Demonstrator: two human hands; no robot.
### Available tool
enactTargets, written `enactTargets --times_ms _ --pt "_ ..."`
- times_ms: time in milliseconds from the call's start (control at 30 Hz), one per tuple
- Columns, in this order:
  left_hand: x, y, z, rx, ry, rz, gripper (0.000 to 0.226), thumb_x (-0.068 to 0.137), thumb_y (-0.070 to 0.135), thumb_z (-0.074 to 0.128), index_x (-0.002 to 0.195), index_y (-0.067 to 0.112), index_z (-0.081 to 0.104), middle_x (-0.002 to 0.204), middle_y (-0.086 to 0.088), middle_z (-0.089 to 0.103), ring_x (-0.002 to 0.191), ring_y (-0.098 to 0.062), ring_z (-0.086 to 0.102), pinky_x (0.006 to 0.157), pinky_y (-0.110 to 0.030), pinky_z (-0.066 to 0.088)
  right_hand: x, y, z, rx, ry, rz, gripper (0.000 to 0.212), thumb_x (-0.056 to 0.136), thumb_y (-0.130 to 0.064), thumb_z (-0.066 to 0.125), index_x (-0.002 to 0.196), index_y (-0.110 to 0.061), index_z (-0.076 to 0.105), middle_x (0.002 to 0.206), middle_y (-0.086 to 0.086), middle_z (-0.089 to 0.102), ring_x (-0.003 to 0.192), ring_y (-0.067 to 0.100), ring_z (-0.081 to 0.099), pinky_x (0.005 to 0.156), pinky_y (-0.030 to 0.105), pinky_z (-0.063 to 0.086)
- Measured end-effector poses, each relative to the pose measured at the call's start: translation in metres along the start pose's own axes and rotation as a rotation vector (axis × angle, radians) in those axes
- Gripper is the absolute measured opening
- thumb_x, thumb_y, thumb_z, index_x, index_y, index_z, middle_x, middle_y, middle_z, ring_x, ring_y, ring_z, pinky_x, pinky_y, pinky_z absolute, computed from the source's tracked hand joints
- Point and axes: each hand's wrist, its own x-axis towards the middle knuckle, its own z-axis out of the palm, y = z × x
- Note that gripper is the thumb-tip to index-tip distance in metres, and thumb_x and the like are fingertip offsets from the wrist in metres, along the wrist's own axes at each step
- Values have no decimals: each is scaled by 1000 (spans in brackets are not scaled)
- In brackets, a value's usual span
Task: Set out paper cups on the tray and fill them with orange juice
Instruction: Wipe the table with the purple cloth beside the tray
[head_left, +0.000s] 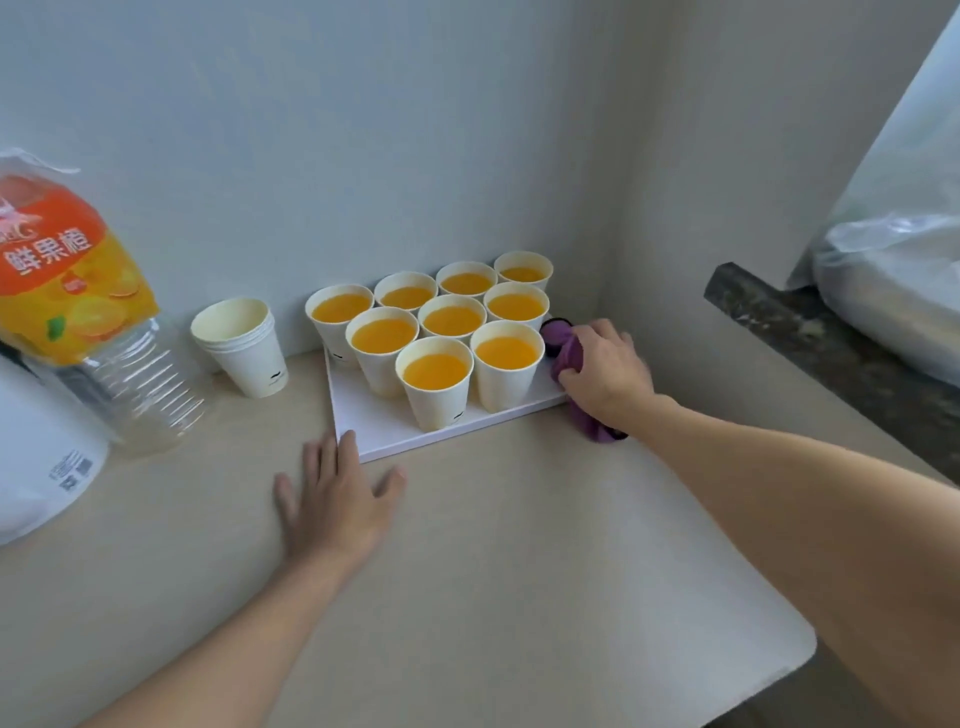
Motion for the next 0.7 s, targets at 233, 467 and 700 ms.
enactTargets --times_ms 233,467,700 --pt "-2 2 -2 -7 7 -11 76 99 62 41 160 22 21 168 7 18 156 -11 1 124 -49 0 27 -16 9 -307 -248 -89 22 91 -26 48 110 -19 57 120 3 55 115 26 40 97 51 36" --pt "-3 1 -5 -17 -17 -16 78 99 64 40 161 21 18 171 4 14 158 -13 -2 125 -50 0 6 -12 -16 -46 -305 50 17 88 -21 54 98 -14 67 91 6 63 83 25 61 71 36 56" --pt "-5 0 -11 -76 -70 17 85 99 61 44 163 22 5 173 3 6 159 -15 -5 125 -50 -5 -101 -54 -8 295 -160 147 9 81 -19 61 87 -14 66 86 4 66 81 24 61 71 34 53"
